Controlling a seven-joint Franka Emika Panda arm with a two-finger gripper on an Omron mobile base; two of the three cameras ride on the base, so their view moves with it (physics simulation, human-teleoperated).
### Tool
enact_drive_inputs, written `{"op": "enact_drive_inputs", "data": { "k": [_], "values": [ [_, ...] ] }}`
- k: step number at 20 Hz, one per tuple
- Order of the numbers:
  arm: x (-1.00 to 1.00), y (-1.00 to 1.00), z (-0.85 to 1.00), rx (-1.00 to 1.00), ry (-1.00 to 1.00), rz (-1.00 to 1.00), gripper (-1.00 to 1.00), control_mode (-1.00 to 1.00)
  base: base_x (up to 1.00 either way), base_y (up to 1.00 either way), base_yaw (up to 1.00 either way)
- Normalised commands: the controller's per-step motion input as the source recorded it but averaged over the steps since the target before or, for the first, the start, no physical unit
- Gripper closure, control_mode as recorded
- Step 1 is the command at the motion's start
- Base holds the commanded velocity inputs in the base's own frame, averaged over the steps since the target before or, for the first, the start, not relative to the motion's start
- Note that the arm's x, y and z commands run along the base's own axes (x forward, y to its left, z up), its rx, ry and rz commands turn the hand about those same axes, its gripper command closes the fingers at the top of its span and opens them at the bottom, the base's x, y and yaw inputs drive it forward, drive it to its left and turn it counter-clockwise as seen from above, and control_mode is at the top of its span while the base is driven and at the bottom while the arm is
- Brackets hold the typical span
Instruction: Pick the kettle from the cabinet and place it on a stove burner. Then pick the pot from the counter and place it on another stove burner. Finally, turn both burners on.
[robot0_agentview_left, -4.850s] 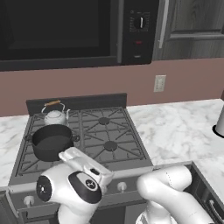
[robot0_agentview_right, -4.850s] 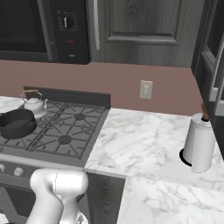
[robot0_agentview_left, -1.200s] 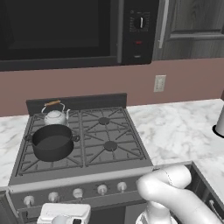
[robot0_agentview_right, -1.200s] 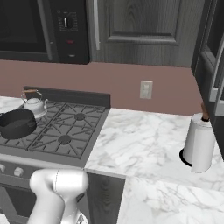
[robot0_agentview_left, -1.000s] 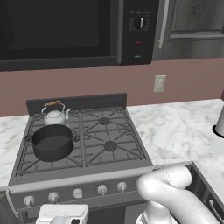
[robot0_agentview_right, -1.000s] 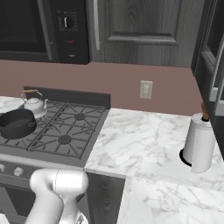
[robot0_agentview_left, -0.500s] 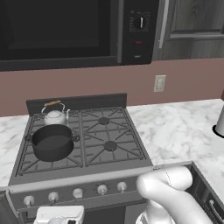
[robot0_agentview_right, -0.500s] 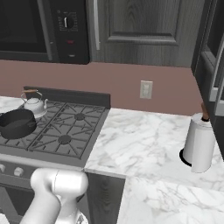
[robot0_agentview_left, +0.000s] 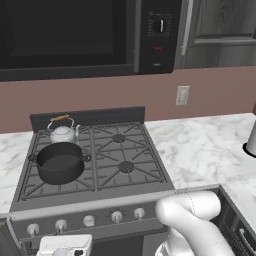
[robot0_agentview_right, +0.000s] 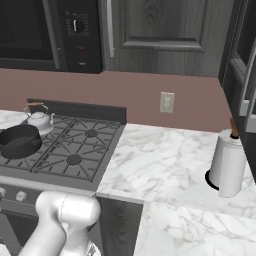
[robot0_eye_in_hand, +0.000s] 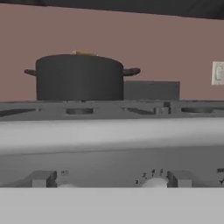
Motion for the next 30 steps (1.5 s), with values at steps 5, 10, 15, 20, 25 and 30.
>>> {"op": "enact_drive_inputs", "data": {
  "k": [5,10,15,20,25,30],
  "values": [
    [0.21,0.29,-0.21,0.0,0.0,0.01,-1.0,-1.0,0.0,0.0,0.0],
    [0.15,0.2,-0.26,0.0,0.0,0.02,-1.0,-1.0,0.0,0.0,0.0],
    [0.09,0.09,-0.28,0.0,0.0,0.02,-1.0,-1.0,0.0,0.0,0.0],
    [0.05,0.01,-0.09,0.0,0.0,0.02,-1.0,-1.0,0.0,0.0,0.0],
    [0.07,0.0,-0.08,0.0,0.0,0.01,-1.0,-1.0,0.0,0.0,0.0],
    [0.13,0.0,-0.14,0.0,0.0,0.01,-1.0,-1.0,0.0,0.0,0.0]
  ]
}}
